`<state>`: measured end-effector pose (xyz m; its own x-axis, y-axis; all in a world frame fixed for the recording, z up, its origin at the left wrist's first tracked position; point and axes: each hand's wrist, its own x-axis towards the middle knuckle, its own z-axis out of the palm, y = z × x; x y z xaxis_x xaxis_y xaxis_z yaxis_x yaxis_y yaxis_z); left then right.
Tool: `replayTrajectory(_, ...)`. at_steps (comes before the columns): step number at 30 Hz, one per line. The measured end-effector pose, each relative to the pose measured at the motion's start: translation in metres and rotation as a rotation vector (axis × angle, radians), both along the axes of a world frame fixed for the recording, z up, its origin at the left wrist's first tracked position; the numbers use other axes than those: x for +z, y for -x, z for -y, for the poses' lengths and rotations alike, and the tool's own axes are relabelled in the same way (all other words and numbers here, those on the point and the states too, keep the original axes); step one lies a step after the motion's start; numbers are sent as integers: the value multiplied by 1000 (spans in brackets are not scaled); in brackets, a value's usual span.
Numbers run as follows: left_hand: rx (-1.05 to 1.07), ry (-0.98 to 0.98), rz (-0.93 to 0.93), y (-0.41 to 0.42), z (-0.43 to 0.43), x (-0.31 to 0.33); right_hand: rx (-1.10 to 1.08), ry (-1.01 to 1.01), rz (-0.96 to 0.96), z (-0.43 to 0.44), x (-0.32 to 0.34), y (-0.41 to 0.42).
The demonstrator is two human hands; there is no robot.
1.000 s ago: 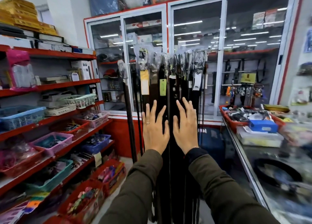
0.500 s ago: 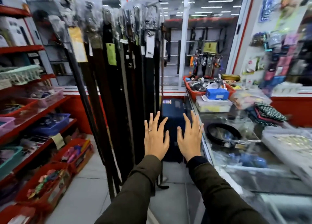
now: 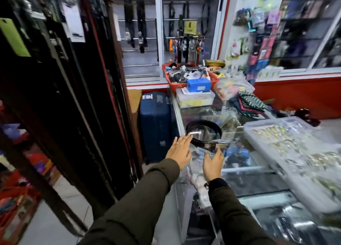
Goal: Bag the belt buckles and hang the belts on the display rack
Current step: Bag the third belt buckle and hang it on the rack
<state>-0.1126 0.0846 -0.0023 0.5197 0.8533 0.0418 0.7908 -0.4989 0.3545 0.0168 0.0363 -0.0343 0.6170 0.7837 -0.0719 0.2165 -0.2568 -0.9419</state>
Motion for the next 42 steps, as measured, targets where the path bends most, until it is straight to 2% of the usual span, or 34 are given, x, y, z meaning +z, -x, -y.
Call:
replayTrajectory(4, -60, 116, -113, -44, -28, 1, -17, 46, -184, -20, -12, -24)
replayTrajectory(9, -42, 169, -285, -83, -45, 0, -2, 46, -380, -36, -23, -37)
replayTrajectory(13, 5, 94, -286, -91, -40, -1, -50, 26, -444, -39, -32, -45)
replayTrajectory(16, -4, 76, -227, -88, -31, -5, -175, -27, -505, -31, -34, -47)
replayTrajectory(19, -1, 70, -121, -80, -16, -7, -187, -70, -599, -22, -31, -46)
replayTrajectory(21, 33, 62, -13, -72, -5, -10, -158, -97, -731, -15, -25, -46)
replayTrajectory(26, 175, 70, 288, -47, 18, -14, 50, -113, -880, 0, -2, -33)
replayTrajectory(30, 334, 69, 568, -23, 32, -6, 123, -189, -750, 2, 16, -13)
replayTrajectory(34, 426, 63, 705, 9, 43, 9, 219, -226, -622, 3, 35, 14)
replayTrajectory(37, 526, -21, 748, 33, 53, 20, 314, -251, -557, 4, 49, 34)
replayTrajectory(42, 573, -47, 1017, 71, 68, 37, 485, -319, -509, 4, 76, 67)
